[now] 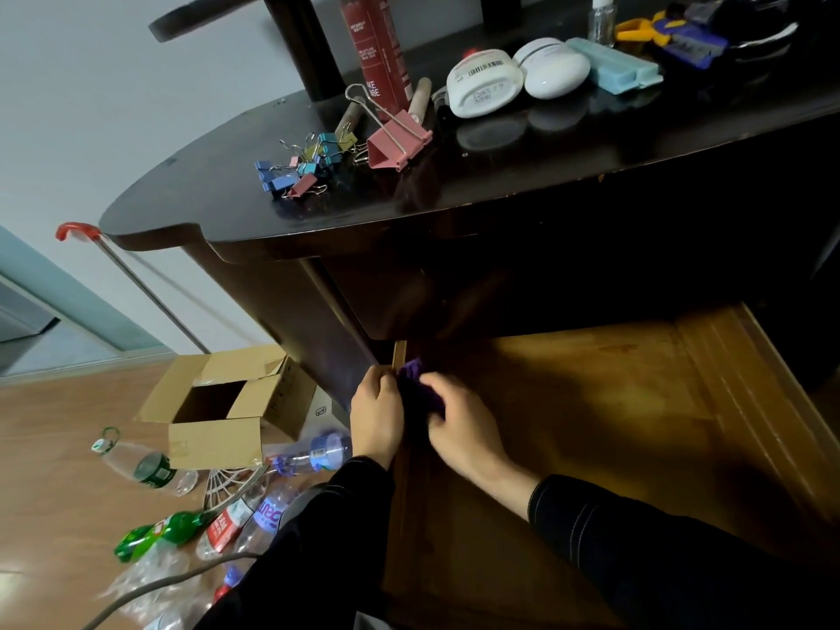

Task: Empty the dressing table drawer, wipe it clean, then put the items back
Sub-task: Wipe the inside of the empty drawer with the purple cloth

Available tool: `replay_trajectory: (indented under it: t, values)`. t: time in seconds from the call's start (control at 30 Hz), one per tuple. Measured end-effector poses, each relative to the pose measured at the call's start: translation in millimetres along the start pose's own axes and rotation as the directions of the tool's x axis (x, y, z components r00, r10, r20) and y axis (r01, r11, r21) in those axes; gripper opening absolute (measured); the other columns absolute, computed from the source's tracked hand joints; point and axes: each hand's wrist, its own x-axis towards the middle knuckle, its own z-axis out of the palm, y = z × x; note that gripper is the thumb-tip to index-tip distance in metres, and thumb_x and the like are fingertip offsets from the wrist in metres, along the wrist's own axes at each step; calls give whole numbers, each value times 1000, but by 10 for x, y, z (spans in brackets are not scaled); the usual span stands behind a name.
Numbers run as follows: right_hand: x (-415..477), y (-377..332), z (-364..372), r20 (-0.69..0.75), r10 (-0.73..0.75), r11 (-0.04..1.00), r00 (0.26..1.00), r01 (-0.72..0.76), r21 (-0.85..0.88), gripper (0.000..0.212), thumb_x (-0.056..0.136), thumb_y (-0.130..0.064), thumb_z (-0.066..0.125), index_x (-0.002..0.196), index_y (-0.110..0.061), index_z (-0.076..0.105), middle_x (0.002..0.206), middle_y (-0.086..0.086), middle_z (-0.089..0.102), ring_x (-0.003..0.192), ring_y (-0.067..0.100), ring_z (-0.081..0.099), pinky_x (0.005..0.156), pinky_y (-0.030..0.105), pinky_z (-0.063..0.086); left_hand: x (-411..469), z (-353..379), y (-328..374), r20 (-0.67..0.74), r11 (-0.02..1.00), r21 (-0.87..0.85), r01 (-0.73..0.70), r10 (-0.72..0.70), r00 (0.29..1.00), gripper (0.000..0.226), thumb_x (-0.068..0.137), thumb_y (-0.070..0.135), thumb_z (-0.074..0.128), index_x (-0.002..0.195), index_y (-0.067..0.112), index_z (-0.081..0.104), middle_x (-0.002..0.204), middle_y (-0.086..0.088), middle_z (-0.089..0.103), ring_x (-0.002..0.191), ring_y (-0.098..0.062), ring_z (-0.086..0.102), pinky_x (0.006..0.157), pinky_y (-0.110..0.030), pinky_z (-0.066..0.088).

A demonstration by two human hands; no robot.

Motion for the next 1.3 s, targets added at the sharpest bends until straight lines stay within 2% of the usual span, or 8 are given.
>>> replay_trajectory:
  t: [0.23, 0.33, 0.43, 0.6, 0.8, 1.0, 1.13, 1.3]
  values:
    - [37, 154, -103, 142, 166, 986, 976, -160, -52, 55, 92, 0, 57, 139, -28, 54, 131, -5, 63, 108, 17, 65, 88, 33, 59, -4, -8, -17, 22, 1000, -1, 16, -16, 1000, 25, 100, 19, 40, 86, 32, 56, 89, 13, 61, 86, -3, 55, 76, -32, 38]
    - [100, 43, -126, 4, 98, 995, 995, -98, 27, 54, 90, -4, 57, 139, -29, 54, 134, -6, 61, 122, 16, 58, 98, 29, 50, 7, 0, -20, 11, 1000, -21, 17, -17, 1000, 26, 100, 17, 41, 84, 30, 58, 88, 9, 64, 86, -8, 58, 75, -34, 41]
    - [4, 31, -11, 74, 14, 999, 997, -17, 37, 55, 90, -4, 58, 138, -30, 54, 135, -7, 61, 124, 14, 57, 103, 32, 51, 13, 0, -29, 6, 999, -45, 26, -25, 1000, 28, 100, 16, 41, 84, 29, 59, 88, 9, 64, 86, -8, 58, 76, -32, 41]
    - [28, 166, -117, 209, 173, 984, 962, -161, -72, 58, 91, 2, 55, 140, -28, 54, 117, -11, 63, 86, 9, 64, 71, 24, 58, -1, -7, -21, 0, 999, -36, 26, -26, 1000, 30, 101, 16, 39, 80, 31, 55, 84, 12, 60, 82, -1, 53, 73, -31, 39]
    - [-59, 2, 15, 49, 21, 999, 999, -22, 30, 55, 88, -7, 59, 135, -33, 52, 133, -11, 60, 122, 11, 57, 98, 25, 48, 15, 5, -30, -3, 998, -41, 42, -42, 999, 27, 101, 17, 40, 84, 25, 59, 86, 7, 63, 86, -14, 58, 75, -33, 44]
    - [-22, 159, -124, 186, 215, 977, 959, -209, -49, 57, 91, 2, 55, 139, -28, 55, 115, -11, 61, 92, 14, 67, 76, 32, 61, 3, 7, -58, 9, 997, -66, 45, -44, 999, 28, 101, 18, 39, 84, 30, 58, 89, 12, 62, 88, -4, 56, 80, -32, 38]
    - [30, 40, -137, 42, 98, 992, 994, -100, 70, 54, 89, -2, 57, 134, -31, 56, 127, -9, 64, 116, 14, 62, 96, 32, 55, 22, 8, -50, 0, 997, -73, 41, -41, 999, 27, 101, 17, 40, 84, 26, 59, 87, 8, 63, 89, -13, 59, 77, -34, 41]
    - [-140, 155, -18, 184, 57, 998, 981, -50, -42, 56, 92, 1, 58, 141, -26, 53, 137, -5, 60, 124, 17, 59, 101, 33, 53, 29, 4, -58, 8, 998, -49, 36, -36, 999, 24, 102, 17, 39, 93, 25, 59, 90, 8, 62, 92, -17, 57, 81, -31, 39]
